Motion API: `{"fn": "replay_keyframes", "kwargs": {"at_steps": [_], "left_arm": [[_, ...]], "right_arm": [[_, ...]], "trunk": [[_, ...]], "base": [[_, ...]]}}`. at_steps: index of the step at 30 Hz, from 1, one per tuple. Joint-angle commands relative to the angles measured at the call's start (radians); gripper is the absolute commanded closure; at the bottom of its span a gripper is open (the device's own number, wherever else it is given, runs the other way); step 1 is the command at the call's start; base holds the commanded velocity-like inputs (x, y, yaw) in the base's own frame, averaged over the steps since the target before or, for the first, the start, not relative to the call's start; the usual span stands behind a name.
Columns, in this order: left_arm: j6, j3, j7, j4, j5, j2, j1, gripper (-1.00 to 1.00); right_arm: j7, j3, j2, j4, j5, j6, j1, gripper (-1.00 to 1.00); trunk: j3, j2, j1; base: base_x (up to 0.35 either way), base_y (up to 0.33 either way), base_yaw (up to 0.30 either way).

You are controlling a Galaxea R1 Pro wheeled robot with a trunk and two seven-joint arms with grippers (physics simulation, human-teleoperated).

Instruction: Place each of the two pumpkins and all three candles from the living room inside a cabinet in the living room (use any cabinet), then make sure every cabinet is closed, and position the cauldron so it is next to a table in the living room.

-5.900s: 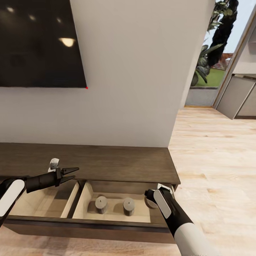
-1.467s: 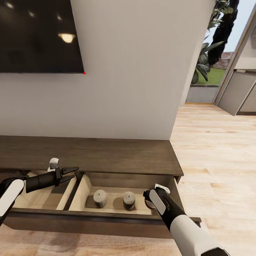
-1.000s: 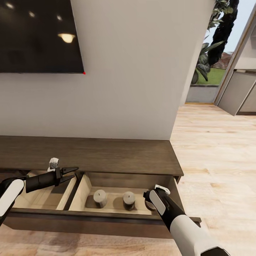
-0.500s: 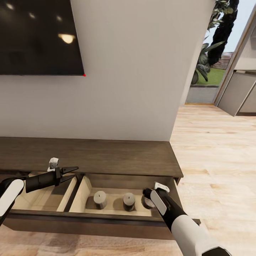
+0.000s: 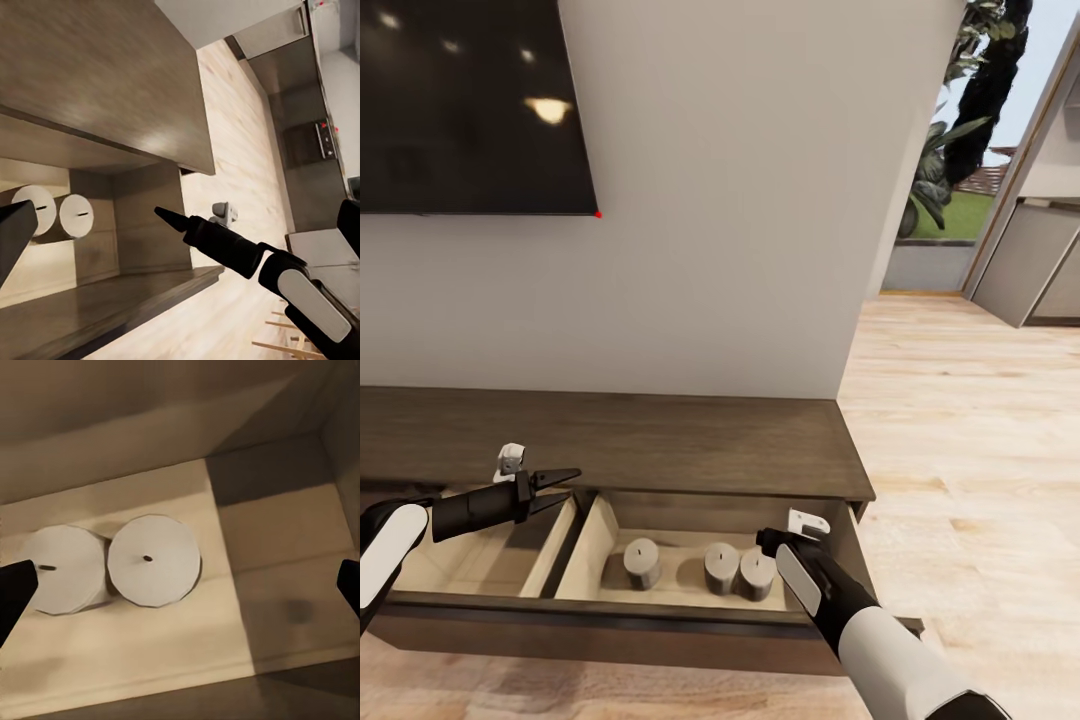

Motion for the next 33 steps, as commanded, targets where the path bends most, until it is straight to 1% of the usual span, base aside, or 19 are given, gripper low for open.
{"fn": "replay_keyframes", "kwargs": {"at_steps": [1, 6, 11, 14, 15, 16, 17, 18, 20, 23, 29, 33], "left_arm": [[0.000, 0.000, 0.000, 0.000, -0.001, 0.000, 0.000, -1.00], [0.000, -0.003, 0.000, 0.000, -0.002, -0.001, 0.000, -1.00], [0.001, -0.006, 0.002, 0.000, -0.012, -0.002, 0.000, -1.00], [0.001, -0.006, 0.004, 0.000, -0.013, -0.002, 0.000, -1.00], [0.001, -0.006, 0.004, 0.000, -0.014, -0.002, 0.000, -1.00], [0.001, -0.006, 0.003, 0.000, -0.014, -0.002, 0.000, -1.00], [0.001, -0.006, 0.003, 0.000, -0.014, -0.002, 0.000, -1.00], [0.001, -0.006, 0.004, 0.000, -0.014, -0.003, 0.000, -1.00], [0.001, -0.006, 0.004, 0.000, -0.014, -0.003, 0.000, -1.00], [0.001, -0.006, 0.004, 0.000, -0.014, -0.003, 0.000, -1.00], [0.001, -0.006, 0.005, 0.000, -0.014, -0.003, 0.000, -1.00], [0.001, -0.007, 0.005, 0.000, -0.014, -0.003, 0.000, -1.00]], "right_arm": [[0.000, 0.000, 0.000, 0.000, 0.000, 0.000, 0.000, -1.00], [0.000, -0.002, 0.000, -0.002, -0.004, 0.014, -0.001, -1.00], [-0.002, -0.003, -0.001, -0.012, -0.010, 0.093, -0.010, -1.00], [-0.002, -0.005, -0.001, -0.015, -0.013, 0.158, -0.015, -1.00], [-0.001, -0.015, 0.000, -0.020, -0.020, 0.205, -0.017, -1.00], [-0.001, -0.037, 0.000, -0.043, -0.030, 0.246, -0.016, -1.00], [0.000, -0.046, 0.000, -0.056, -0.033, 0.256, -0.015, -1.00], [0.003, -0.073, -0.001, -0.100, -0.041, 0.282, -0.011, -1.00], [0.019, -0.093, -0.002, -0.155, -0.046, 0.308, -0.004, -1.00], [0.046, -0.106, -0.003, -0.190, -0.049, 0.324, 0.004, -1.00], [0.052, -0.108, -0.003, -0.195, -0.049, 0.326, 0.006, -1.00], [0.053, -0.109, -0.003, -0.195, -0.049, 0.327, 0.006, -1.00]], "trunk": [[0.003, 0.007, -0.004], [0.019, 0.042, -0.023], [0.035, 0.077, -0.042], [0.044, 0.098, -0.054], [0.047, 0.105, -0.058], [0.050, 0.112, -0.061], [0.053, 0.119, -0.065], [0.056, 0.126, -0.069], [0.063, 0.140, -0.077], [0.072, 0.161, -0.088], [0.091, 0.203, -0.111], [0.103, 0.231, -0.127]], "base": [[0.000, 0.000, 0.000], [0.000, 0.000, 0.000], [0.000, 0.000, 0.000], [0.000, 0.000, 0.000], [-0.057, 0.000, 0.000], [-0.181, 0.000, 0.000], [-0.206, 0.000, 0.000], [-0.161, 0.000, 0.000], [-0.084, 0.000, 0.000], [-0.025, 0.000, 0.000], [-0.006, 0.000, 0.000], [-0.177, 0.049, 0.000]]}}
